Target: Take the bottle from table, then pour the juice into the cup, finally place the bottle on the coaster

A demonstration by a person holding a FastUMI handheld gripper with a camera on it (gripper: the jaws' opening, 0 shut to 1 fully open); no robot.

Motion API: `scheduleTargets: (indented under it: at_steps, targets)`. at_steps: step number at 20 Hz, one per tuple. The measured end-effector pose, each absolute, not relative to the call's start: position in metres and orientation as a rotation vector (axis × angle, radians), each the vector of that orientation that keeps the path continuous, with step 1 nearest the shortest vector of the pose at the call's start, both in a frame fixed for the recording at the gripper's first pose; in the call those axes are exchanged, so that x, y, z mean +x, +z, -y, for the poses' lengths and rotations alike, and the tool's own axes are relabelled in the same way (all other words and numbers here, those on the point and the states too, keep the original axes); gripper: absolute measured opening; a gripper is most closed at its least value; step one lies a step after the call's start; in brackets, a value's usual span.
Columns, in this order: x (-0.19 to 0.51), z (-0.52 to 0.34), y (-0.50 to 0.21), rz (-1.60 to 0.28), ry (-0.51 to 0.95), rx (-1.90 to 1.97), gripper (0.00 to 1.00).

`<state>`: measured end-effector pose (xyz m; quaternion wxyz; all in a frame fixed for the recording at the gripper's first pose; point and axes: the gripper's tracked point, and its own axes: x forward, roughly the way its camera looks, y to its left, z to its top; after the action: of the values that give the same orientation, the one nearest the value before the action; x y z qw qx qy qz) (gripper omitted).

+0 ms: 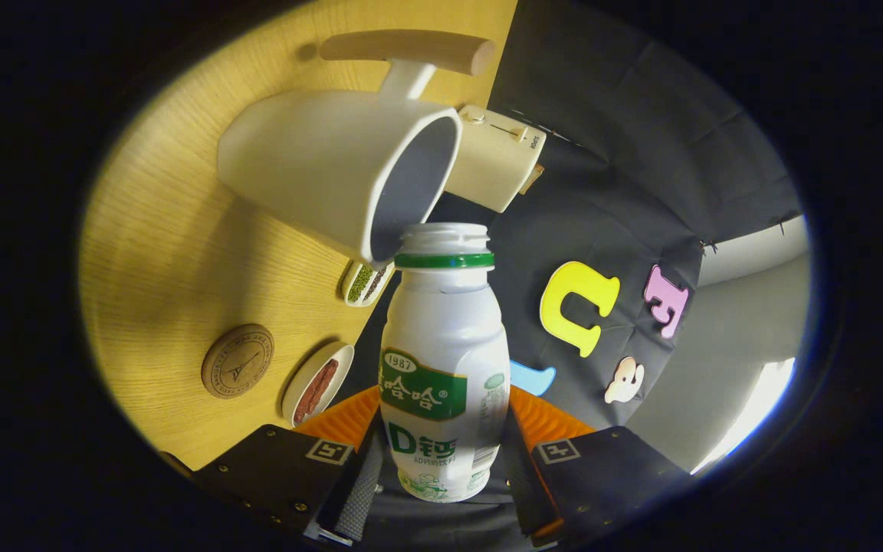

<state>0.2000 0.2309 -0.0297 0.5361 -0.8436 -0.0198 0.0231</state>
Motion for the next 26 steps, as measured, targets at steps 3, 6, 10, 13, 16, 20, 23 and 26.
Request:
scheduleTargets:
  at_steps: [3, 6, 10, 13, 16, 20, 23, 26]
  targets:
    - [0.198, -0.228, -0.034, 0.023, 0.078, -1.948, 0.72]
    - [0.196, -0.228, -0.039, 0.001, 0.103, -1.88, 0.72]
    - [0.197, -0.226, -0.041, -0.026, 0.122, -1.743, 0.72]
    - [0.198, -0.223, -0.041, -0.057, 0.135, -1.577, 0.72]
    - [0.201, -0.217, -0.032, -0.054, 0.106, -1.46, 0.72]
    - [0.2, -0.206, -0.032, -0.062, 0.085, -1.302, 0.72]
    - [0.2, -0.192, -0.029, -0.072, 0.056, -1.186, 0.72]
    - [0.203, -0.179, -0.03, -0.088, 0.034, -1.062, 0.72]
